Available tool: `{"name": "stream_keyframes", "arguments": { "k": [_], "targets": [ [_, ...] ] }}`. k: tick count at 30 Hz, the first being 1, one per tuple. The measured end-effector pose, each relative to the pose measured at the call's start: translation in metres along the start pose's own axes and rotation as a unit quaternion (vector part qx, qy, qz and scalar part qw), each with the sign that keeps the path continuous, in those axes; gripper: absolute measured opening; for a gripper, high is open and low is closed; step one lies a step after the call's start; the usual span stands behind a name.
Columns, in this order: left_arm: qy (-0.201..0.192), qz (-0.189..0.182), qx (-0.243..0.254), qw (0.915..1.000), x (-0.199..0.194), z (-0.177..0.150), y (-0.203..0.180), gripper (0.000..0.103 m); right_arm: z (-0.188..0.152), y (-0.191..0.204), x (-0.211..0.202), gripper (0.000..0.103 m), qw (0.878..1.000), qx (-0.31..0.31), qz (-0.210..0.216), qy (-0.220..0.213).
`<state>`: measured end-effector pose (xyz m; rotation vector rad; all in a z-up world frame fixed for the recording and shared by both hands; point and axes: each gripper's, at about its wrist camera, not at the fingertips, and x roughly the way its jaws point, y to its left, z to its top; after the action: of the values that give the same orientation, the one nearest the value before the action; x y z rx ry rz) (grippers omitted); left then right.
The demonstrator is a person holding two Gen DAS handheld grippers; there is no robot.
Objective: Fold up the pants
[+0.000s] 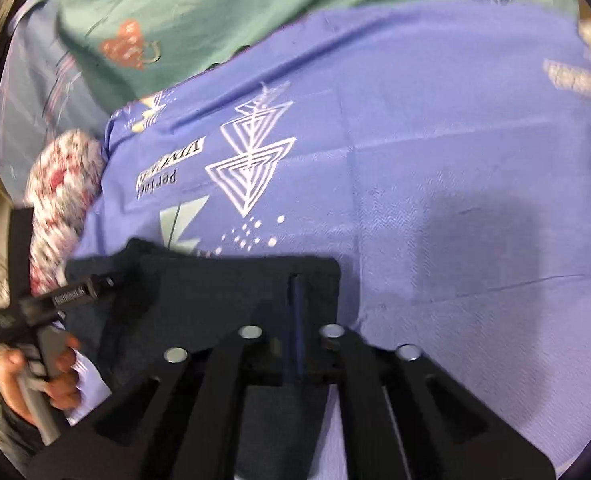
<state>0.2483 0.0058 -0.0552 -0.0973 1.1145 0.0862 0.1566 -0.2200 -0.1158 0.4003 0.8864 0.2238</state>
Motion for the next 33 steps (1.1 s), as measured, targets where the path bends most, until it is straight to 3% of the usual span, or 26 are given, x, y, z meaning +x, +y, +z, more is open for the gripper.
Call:
{"name": "stream_keyframes", "arguments": {
  "k": [2,3,7,10,14,17,20,23,26,29,33],
  "targets": [
    [0.006,0.007,0.015,0.9999,-0.002,-0.013,0.002,0.101,-0.016,0.017,0.002,0.032,0.997,-0.042,0.048,0.046],
    [0.012,0.01,0.018,0.9997,0.0,-0.017,0.004,0.101,-0.026,0.021,0.006,0.035,0.994,-0.054,0.062,0.071],
    [0.016,-0.014,0.009,0.9997,0.004,-0.031,0.022,0.101,-0.042,0.032,0.004,0.035,0.993,-0.1,0.016,0.061],
    [0.024,0.002,-0.02,0.9995,-0.01,-0.034,0.039,0.101,-0.044,0.029,-0.005,0.036,0.994,-0.097,-0.004,0.044],
    [0.002,-0.005,-0.013,0.9999,-0.026,-0.032,0.064,0.101,-0.05,0.023,-0.012,0.042,0.996,-0.075,0.037,0.032],
    [-0.008,0.032,-0.035,0.9989,-0.025,-0.024,0.097,0.101,-0.052,0.028,-0.015,0.044,0.995,-0.09,0.036,0.022],
    [0.012,0.076,-0.059,0.9953,-0.006,-0.017,0.125,0.101,-0.052,0.03,-0.013,0.045,0.994,-0.096,0.036,0.024],
    [0.022,0.044,-0.086,0.9951,-0.001,-0.015,0.148,0.101,-0.05,0.027,-0.013,0.045,0.995,-0.093,0.029,0.021],
    [0.019,0.038,-0.058,0.9974,-0.012,-0.002,0.153,0.101,-0.047,0.02,-0.014,0.045,0.996,-0.079,0.034,0.018],
    [-0.016,0.091,-0.034,0.9952,-0.034,0.009,0.165,0.101,-0.045,0.015,-0.017,0.046,0.997,-0.07,0.037,0.014],
    [-0.017,0.085,-0.037,0.9956,-0.047,0.019,0.2,0.101,-0.043,0.015,-0.021,0.053,0.997,-0.072,0.036,0.005]
  ]
}}
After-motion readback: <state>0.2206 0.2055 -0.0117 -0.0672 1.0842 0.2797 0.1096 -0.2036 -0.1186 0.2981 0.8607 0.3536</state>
